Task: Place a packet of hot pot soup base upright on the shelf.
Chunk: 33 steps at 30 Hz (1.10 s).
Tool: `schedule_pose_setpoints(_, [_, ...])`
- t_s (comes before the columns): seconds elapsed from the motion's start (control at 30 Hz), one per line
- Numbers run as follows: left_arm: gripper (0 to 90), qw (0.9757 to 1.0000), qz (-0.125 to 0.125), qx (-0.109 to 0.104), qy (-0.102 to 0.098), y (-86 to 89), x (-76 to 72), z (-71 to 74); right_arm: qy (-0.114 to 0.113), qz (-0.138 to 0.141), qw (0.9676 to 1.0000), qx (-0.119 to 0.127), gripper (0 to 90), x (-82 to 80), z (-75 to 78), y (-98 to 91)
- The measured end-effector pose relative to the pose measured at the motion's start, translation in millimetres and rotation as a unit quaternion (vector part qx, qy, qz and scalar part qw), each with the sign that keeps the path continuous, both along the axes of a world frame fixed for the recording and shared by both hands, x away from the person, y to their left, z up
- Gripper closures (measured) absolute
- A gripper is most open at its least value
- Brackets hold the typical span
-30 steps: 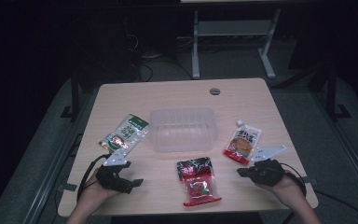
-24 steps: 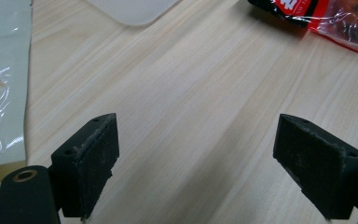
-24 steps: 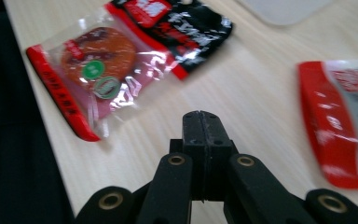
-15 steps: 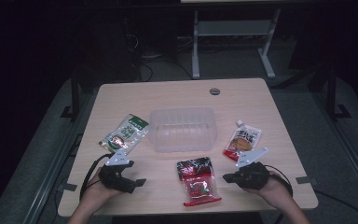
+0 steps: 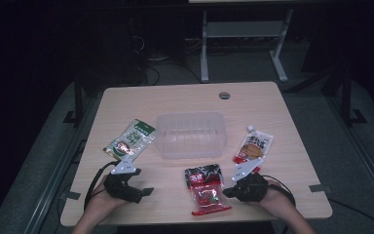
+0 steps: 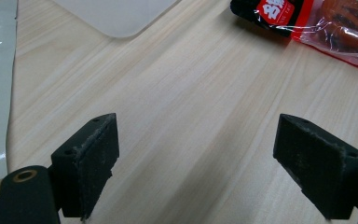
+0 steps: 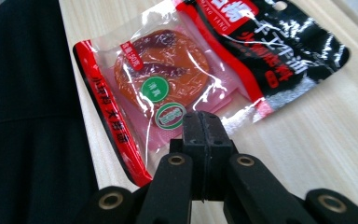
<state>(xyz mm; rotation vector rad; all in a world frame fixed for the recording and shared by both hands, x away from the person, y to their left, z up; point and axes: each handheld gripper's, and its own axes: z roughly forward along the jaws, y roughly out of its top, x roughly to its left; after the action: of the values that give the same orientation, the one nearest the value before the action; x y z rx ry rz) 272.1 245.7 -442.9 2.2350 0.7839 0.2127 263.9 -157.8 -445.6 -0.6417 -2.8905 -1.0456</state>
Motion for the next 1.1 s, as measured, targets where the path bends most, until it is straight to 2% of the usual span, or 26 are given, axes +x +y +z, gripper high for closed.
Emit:
schedule_pose_setpoints(0.1, [13.8, 1.0000, 0.000, 0.000, -0.001, 0.3, 0.1, 0.3, 0.006, 0.005, 1.0000, -0.004, 89.6, -1.6, -2.6, 3.9])
schedule_pose_setpoints(0.13, [13.8, 1.0000, 0.000, 0.000, -0.001, 0.3, 0.1, 0.3, -0.004, 0.015, 0.9998, -0.012, 89.6, -0.1, -4.2, 4.3])
schedule_pose_setpoints(0.3, [13.8, 1.0000, 0.001, -0.002, 0.001, -1.2, -1.5, 0.9, 0.000, 0.020, 0.9997, -0.015, 89.6, -1.3, -5.6, 10.8])
schedule_pose_setpoints(0.33, [13.8, 1.0000, 0.002, -0.005, -0.001, -1.8, -2.0, 1.0, -0.005, 0.028, 0.9994, -0.017, 89.7, -1.4, -6.2, 14.7])
schedule_pose_setpoints(0.47, [13.8, 1.0000, -0.006, 0.002, -0.002, -2.4, -1.7, 1.1, -0.003, 0.031, 0.9994, -0.015, 89.7, -1.8, -6.7, 19.2])
schedule_pose_setpoints(0.77, [13.8, 1.0000, -0.004, -0.005, 0.001, -2.5, -2.3, 1.0, -0.002, 0.048, 0.9988, -0.009, 89.7, -1.7, -7.5, 34.0])
schedule_pose_setpoints(1.1, [13.8, 0.9999, -0.012, 0.001, 0.003, -3.9, -2.1, 2.5, -0.007, 0.068, 0.9977, -0.002, 89.7, -0.8, -7.9, 59.3])
